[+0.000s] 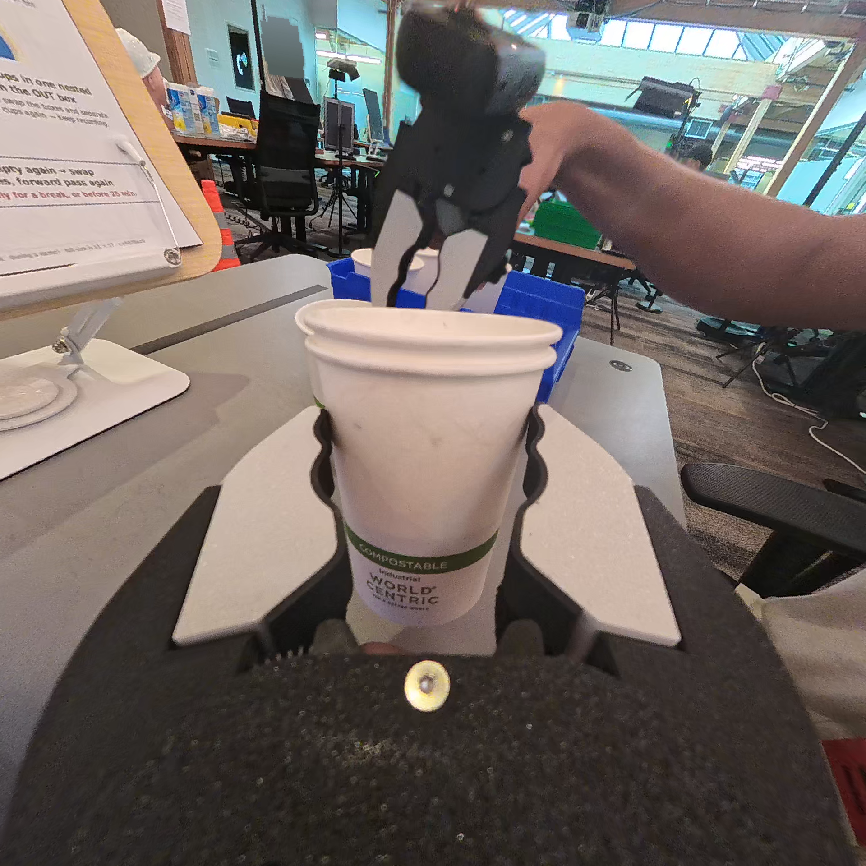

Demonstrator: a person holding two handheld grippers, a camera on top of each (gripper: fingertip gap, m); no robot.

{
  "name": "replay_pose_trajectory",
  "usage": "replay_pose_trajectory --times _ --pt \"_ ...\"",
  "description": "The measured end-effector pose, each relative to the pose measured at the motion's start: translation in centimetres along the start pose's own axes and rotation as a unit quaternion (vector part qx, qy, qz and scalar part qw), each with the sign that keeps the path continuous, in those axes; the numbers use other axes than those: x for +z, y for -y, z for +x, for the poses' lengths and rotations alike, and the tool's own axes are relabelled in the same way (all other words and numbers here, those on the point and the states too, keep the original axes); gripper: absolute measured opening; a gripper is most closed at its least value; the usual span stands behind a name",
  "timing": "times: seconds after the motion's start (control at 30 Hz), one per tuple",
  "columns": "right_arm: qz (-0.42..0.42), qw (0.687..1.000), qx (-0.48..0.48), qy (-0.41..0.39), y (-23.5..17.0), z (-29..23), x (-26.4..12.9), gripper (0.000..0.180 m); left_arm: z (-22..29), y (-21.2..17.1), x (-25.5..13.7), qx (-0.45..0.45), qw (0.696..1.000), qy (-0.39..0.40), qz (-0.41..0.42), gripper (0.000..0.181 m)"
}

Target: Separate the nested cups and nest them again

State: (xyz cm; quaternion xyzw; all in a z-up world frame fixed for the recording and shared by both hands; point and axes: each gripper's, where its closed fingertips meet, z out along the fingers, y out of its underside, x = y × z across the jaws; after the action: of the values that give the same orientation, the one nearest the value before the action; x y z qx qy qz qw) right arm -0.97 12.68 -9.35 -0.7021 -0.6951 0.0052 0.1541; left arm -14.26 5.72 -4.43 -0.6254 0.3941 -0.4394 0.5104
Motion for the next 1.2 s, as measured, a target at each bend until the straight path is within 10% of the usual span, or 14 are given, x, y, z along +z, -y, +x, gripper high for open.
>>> replay_pose_trajectory --times 0.23,0.57,0.83,1.2 --pt "0.000 1.000 -0.024 -0.017 0.2 0.3 -0.7 0.003 0.0 0.0 -0.1 0.000 1.000 -0.003 0.001 0.079" --pt "-0.020 0.976 0.020 -0.218 -7.1 1.2 -20.5 0.003 0.1 -0.2 0.0 -0.004 1.000 -0.010 0.003 0.079" --pt "-0.072 0.987 0.081 -0.121 -15.6 -2.8 -11.7 0.003 0.9 0.1 0.6 0.005 1.000 -0.013 0.000 0.079" --pt "-0.052 0.993 0.099 -0.048 -17.1 -2.9 -3.4 0.003 1.7 0.0 1.4 0.014 1.000 -0.014 -0.010 0.079"
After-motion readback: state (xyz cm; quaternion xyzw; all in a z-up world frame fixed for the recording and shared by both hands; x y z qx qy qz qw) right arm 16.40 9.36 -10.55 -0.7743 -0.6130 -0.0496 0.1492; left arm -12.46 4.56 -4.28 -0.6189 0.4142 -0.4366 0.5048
